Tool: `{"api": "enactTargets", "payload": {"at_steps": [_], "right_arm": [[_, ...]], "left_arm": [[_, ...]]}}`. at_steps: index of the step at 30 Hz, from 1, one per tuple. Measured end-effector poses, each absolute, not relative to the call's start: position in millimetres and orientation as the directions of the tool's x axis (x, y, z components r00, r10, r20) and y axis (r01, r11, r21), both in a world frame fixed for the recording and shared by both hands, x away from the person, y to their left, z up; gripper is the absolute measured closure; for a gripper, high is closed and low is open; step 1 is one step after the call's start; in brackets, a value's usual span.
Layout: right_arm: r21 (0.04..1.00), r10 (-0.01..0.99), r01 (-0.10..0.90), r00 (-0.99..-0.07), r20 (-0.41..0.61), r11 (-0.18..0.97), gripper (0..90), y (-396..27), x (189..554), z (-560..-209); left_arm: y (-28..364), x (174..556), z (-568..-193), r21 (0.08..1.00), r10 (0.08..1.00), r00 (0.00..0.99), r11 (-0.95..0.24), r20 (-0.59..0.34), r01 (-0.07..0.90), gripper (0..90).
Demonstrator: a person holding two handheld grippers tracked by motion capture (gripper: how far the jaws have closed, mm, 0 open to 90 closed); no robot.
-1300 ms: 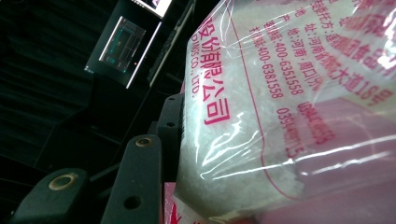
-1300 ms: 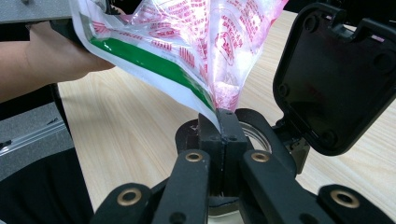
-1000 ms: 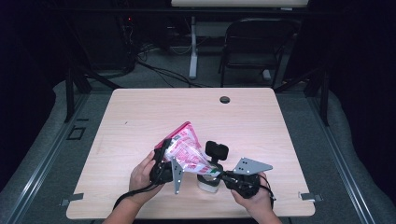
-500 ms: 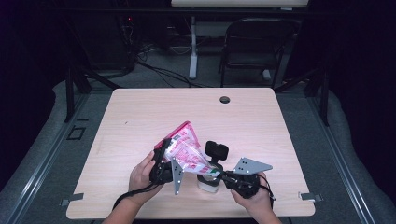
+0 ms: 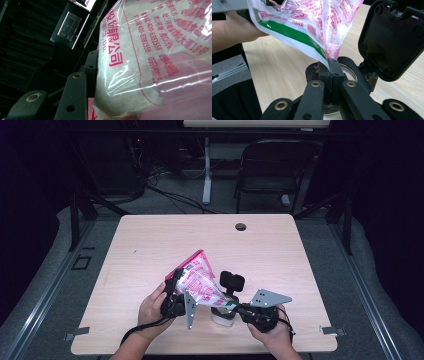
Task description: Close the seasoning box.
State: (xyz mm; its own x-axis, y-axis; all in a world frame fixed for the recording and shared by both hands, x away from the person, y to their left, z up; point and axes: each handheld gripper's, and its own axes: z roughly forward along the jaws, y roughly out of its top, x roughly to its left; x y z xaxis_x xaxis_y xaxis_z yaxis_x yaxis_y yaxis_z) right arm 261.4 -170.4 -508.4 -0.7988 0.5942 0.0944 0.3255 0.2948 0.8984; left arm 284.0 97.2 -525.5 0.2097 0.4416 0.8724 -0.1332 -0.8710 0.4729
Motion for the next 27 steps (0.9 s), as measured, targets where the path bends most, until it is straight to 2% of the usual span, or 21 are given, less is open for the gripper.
{"api": "enactTargets", "payload": {"at_steps": [27], "right_arm": [[0.896, 0.601, 0.33, -0.794, 0.094, 0.296, 90.0, -171.2, 260.5, -510.3]], "left_arm": [[94.4, 281.8, -524.4, 0.449, 0.422, 0.178, -0.88, 0.889, -0.153, 63.8]]}}
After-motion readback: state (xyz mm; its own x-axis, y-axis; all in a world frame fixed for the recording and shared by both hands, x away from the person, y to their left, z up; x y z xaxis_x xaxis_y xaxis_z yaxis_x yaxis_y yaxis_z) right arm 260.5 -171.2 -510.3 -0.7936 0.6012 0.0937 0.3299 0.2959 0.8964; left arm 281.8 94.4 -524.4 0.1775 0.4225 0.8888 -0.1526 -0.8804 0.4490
